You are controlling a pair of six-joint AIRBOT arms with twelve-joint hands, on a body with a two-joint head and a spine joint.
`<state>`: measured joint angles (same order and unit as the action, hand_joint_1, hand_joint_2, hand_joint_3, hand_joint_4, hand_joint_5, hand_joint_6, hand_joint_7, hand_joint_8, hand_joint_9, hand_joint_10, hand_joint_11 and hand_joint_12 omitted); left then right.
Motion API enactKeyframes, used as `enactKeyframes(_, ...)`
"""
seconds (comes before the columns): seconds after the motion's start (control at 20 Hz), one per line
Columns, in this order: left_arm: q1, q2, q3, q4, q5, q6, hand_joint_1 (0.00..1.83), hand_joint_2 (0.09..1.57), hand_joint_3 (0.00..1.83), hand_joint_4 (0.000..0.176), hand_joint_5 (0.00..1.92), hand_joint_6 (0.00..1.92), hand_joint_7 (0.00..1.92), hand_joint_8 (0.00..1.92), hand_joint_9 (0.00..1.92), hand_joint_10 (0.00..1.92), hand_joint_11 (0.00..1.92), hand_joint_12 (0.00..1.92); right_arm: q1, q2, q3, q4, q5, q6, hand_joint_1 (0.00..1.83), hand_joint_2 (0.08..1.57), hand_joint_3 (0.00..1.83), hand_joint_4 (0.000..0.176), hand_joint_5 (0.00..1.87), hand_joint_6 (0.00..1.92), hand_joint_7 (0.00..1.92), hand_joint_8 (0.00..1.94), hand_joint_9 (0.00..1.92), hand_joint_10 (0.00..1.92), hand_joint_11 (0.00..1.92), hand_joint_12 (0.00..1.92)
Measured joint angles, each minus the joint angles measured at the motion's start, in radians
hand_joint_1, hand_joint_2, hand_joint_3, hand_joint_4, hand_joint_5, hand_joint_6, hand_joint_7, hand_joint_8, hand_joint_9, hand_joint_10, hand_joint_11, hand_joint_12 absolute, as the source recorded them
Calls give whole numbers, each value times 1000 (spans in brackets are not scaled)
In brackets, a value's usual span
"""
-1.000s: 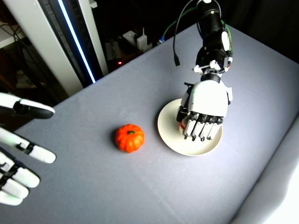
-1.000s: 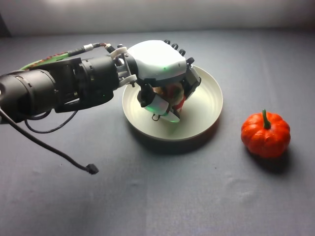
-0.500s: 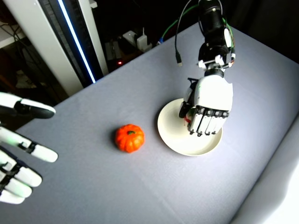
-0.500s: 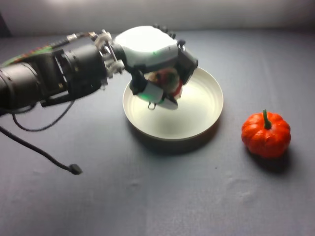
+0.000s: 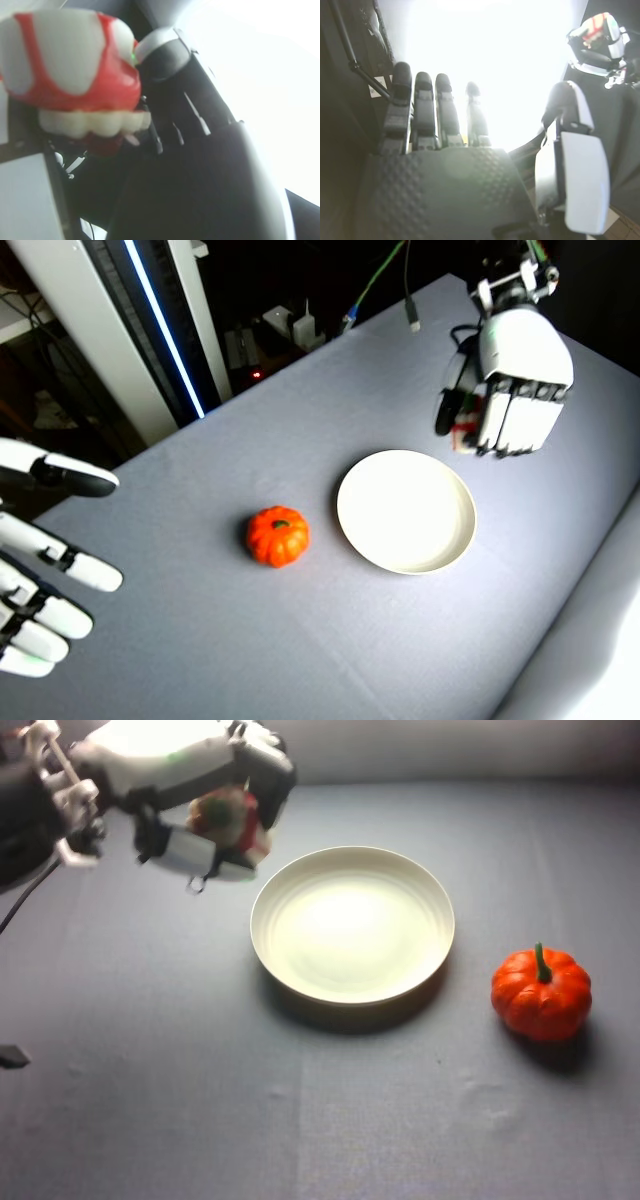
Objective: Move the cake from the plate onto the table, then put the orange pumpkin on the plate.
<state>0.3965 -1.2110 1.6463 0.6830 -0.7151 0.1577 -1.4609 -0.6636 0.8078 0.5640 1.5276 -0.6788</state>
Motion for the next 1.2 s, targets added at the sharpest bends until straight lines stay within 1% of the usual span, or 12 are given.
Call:
enactKeyframes(0.05,25,8,-2,-10,5,0,1458,1107,121,0,717,1613,814,1911,897,1920,1038,1921,0,0,0,1,0,0,264,1106,0,122,108,0,108,2,117,4,0,573)
enactKeyframes(0.1,62,24,-13,-29,13,-1,1579,1107,50,0,770,1576,899,1919,1016,1921,1139,1921,0,0,-3,5,0,0,258,1104,0,119,103,0,112,3,116,3,1,574)
enactKeyframes(0.15,96,40,-23,-45,19,-2,1577,1103,25,0,800,1657,911,1921,995,1921,1082,1921,0,0,-4,8,-1,0,270,1103,0,122,113,4,115,4,121,5,3,578)
enactKeyframes(0.2,140,60,-27,-67,21,-2,1166,999,413,0,820,1350,908,1744,930,1921,1010,1921,0,0,-4,7,0,0,270,1089,0,121,113,3,124,6,130,7,4,583)
enactKeyframes(0.25,172,72,-27,-96,28,-2,1166,999,413,0,820,1350,908,1744,930,1921,1010,1921,0,0,-4,7,0,0,270,1089,0,121,113,3,124,6,130,7,4,583)
enactKeyframes(0.35,248,98,-29,-187,46,2,1149,1129,109,0,846,1251,900,1762,955,1921,1042,1921,0,0,-6,8,0,0,274,1081,0,113,122,6,136,8,132,6,7,594)
enactKeyframes(0.45,306,118,-40,-260,53,3,1147,1168,29,0,843,1249,865,1827,968,1921,1085,1921,0,0,-6,5,-1,0,259,1078,0,111,116,2,124,1,130,4,10,601)
enactKeyframes(0.5,317,117,-40,-272,53,2,1227,1035,335,0,844,1136,840,1547,942,1921,1019,1921,0,0,-6,4,0,1,259,1076,0,122,117,2,120,0,132,4,4,600)
enactKeyframes(0.65,307,71,-14,-275,48,3,1229,881,659,0,862,1215,845,1598,924,1921,1003,1921,0,0,-6,2,-1,1,253,1081,0,153,118,1,109,0,129,1,0,587)
enactKeyframes(0.85,193,18,-6,-138,48,-1,1245,878,593,0,900,1114,908,1471,911,1841,914,1881,0,-1,-6,-4,-2,1,254,1079,0,134,105,0,105,0,120,0,0,561)
enactKeyframes(0.9,174,10,1,-126,32,-1,1262,763,814,0,919,1165,948,1530,998,1909,1020,1919,0,-2,-6,-4,-3,2,248,1073,0,129,104,0,109,2,119,2,10,564)
enactKeyframes(1.2,225,-37,34,-89,62,0,1237,705,905,0,942,1267,983,1428,990,1836,957,1921,0,-2,-6,-5,-4,2,250,1103,1,120,95,2,95,0,105,0,0,529)
